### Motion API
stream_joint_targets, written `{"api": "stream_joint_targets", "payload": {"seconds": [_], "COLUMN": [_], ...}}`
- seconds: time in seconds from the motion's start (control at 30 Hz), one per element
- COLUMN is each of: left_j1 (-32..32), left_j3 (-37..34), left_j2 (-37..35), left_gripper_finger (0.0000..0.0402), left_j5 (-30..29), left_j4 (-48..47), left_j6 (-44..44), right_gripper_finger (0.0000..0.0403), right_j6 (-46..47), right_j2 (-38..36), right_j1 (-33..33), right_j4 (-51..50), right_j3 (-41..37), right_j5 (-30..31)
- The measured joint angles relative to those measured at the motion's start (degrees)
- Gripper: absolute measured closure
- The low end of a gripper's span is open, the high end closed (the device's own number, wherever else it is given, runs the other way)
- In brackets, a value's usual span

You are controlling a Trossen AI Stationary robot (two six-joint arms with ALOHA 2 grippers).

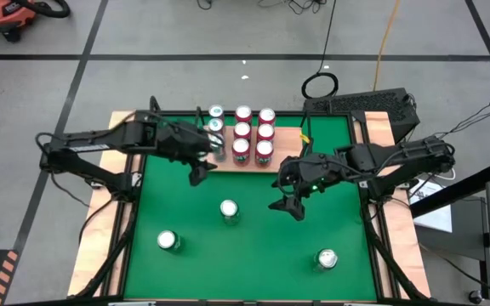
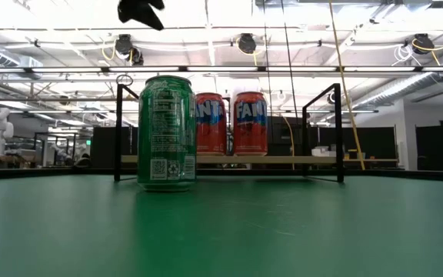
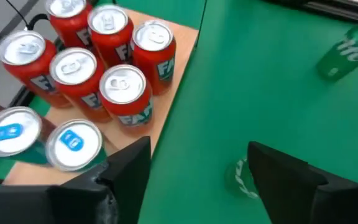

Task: Place canned beverage on shelf
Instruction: Put the blue soda can on the shelf aligned with the other blue soda cans

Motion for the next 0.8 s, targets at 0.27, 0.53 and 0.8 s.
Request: {"api": "stream_joint_targets", "payload": {"seconds": [0.27, 0.53, 0.8], "left_j1": [0.45, 3.86, 5.11], "left_j3": [-7.50, -10.09, -10.14], "left_j2": [3.88, 9.49, 11.79], "left_gripper_finger": [0.0214, 0.0292, 0.0338], "left_j5": [-1.18, -3.30, -7.84], "left_j4": [8.73, 10.15, 10.27], "left_j6": [0.22, 2.14, 3.43], "right_gripper_finger": [0.0057, 0.0057, 0.0057], "right_j6": [2.88, 3.45, 3.47], "right_j2": [0.00, 0.00, 0.00], "right_j1": [-0.52, -0.50, -0.49], "right_j4": [0.18, 0.02, -0.21], "right_j3": [0.00, 0.00, 0.00], "right_j5": [-0.01, -0.04, -0.04]}}
